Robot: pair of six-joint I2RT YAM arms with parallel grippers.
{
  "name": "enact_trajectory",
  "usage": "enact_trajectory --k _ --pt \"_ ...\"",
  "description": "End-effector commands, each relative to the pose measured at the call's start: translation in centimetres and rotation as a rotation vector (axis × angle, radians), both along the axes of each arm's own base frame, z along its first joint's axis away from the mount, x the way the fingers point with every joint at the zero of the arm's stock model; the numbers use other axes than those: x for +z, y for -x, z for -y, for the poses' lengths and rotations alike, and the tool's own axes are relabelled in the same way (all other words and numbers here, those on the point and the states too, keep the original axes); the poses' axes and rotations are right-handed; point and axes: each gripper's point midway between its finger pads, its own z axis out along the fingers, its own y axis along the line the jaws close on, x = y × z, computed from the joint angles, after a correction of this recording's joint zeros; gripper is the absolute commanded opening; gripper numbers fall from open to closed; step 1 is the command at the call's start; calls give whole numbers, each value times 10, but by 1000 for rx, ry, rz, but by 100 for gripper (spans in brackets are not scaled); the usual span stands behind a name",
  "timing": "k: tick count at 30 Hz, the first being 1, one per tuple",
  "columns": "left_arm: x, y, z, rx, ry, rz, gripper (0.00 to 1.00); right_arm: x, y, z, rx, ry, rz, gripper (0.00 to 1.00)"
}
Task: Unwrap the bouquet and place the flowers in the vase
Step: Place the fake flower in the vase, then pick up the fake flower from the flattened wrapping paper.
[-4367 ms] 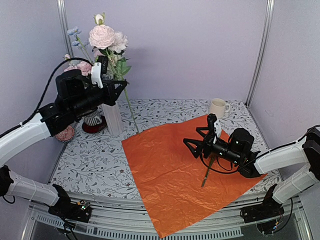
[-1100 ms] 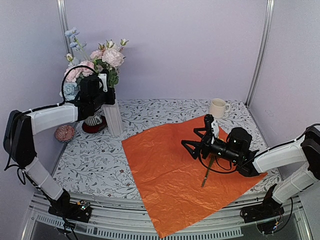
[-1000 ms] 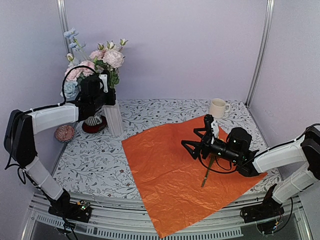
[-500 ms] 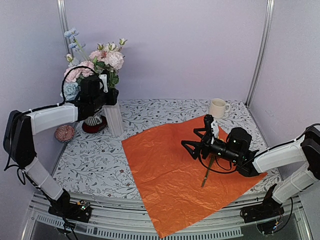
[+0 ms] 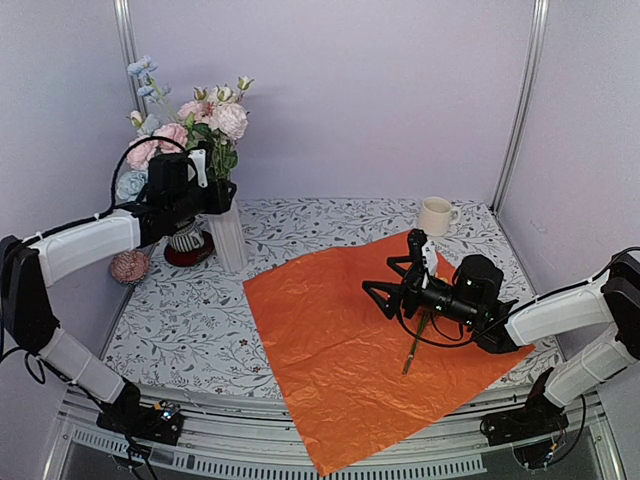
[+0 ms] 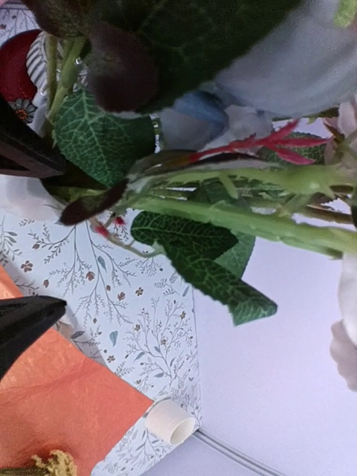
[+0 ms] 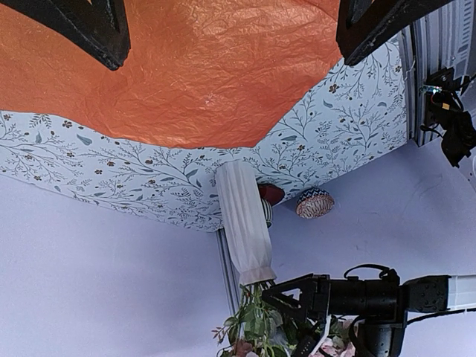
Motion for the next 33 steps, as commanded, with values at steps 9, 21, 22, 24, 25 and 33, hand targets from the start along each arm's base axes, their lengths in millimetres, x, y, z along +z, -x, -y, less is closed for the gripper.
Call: enact_trajectory --k 9,21,22,24,25,33 --pt "-16 81 10 -145 72 -98 58 3 -9 3 -45 7 5 99" --pt "-33 172 46 -386 305 -130 58 -28 -46 33 -337 115 -209 96" --pt "-34 176 50 -407 306 -128 58 -37 -47 39 -374 139 -282 94" --pt "-37 182 56 -435 299 -131 58 -46 -43 47 -424 159 -396 90" --pt "-39 184 59 -445 295 -131 58 -50 -40 53 -448 166 -446 88" --pt "-41 189 84 -554 320 -111 57 -82 2 107 -636 201 -772 69"
